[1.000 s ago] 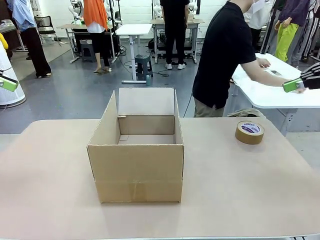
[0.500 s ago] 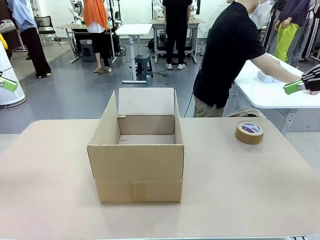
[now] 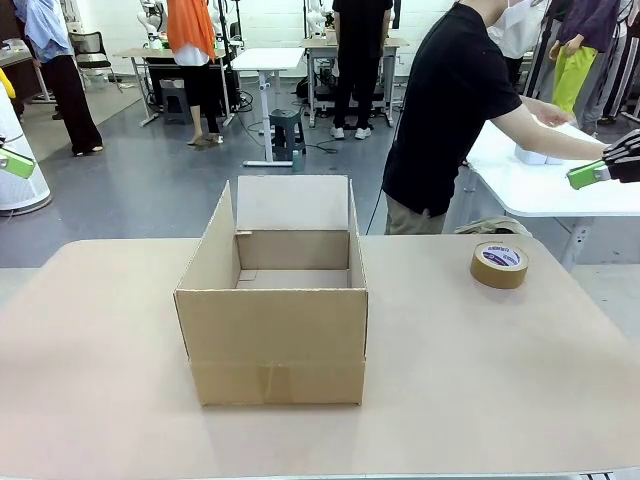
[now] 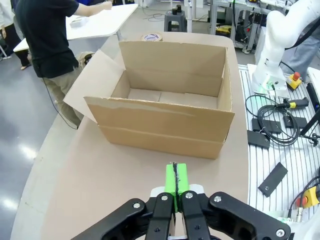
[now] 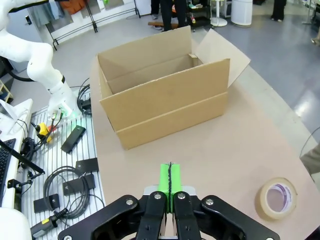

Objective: Wrap the clocks to prevent damage.
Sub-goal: Open the side flaps of the Package Box.

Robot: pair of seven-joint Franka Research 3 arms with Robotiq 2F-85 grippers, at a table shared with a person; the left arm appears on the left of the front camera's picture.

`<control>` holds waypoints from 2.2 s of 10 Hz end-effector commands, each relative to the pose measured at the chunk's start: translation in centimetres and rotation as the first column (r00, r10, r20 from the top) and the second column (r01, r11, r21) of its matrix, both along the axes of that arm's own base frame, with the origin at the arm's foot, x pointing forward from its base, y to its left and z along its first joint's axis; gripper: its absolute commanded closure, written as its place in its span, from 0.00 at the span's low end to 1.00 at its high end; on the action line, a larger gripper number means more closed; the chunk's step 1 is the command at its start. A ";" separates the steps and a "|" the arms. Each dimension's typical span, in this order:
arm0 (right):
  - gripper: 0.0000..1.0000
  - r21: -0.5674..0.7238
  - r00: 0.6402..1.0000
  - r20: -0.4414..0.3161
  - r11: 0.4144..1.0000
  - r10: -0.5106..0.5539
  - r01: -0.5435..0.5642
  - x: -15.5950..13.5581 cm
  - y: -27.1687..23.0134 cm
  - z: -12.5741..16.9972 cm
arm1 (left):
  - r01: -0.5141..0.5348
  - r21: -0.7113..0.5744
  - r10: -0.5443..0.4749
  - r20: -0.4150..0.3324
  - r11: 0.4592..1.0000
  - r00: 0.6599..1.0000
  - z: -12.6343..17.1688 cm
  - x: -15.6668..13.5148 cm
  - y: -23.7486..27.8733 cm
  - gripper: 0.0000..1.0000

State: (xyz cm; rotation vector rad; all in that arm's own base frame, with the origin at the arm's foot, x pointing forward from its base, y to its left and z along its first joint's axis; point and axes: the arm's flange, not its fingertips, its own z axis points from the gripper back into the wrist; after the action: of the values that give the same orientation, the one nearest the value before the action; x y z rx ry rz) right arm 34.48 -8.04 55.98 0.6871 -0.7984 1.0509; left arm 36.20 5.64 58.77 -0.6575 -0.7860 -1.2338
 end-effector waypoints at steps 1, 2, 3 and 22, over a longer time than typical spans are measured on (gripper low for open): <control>1.00 -0.001 1.000 0.001 1.000 0.001 -0.001 0.0 0.0 0.0 | -0.002 -0.004 0.002 -0.004 1.000 1.000 -0.2 0.0 0.1 1.00; 0.99 0.000 1.000 0.000 1.000 0.000 0.000 0.0 0.0 0.0 | 0.000 0.000 0.000 0.000 1.000 1.000 0.0 0.0 0.0 1.00; 0.99 -0.028 1.000 -0.003 1.000 -0.009 0.009 0.2 0.5 1.3 | -0.035 0.034 0.035 -0.006 0.999 0.999 1.2 0.1 -0.2 1.00; 0.99 -0.700 0.800 -0.264 0.677 -0.539 0.226 2.7 28.8 10.3 | -0.349 0.742 0.694 -0.210 0.572 0.689 8.9 5.1 -24.3 1.00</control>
State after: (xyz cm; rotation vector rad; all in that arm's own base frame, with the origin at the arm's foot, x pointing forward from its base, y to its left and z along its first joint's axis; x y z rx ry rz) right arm 37.41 20.78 66.06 0.1024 -0.1264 0.6326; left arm 41.51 -18.60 67.11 -0.0528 -0.0606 -0.6226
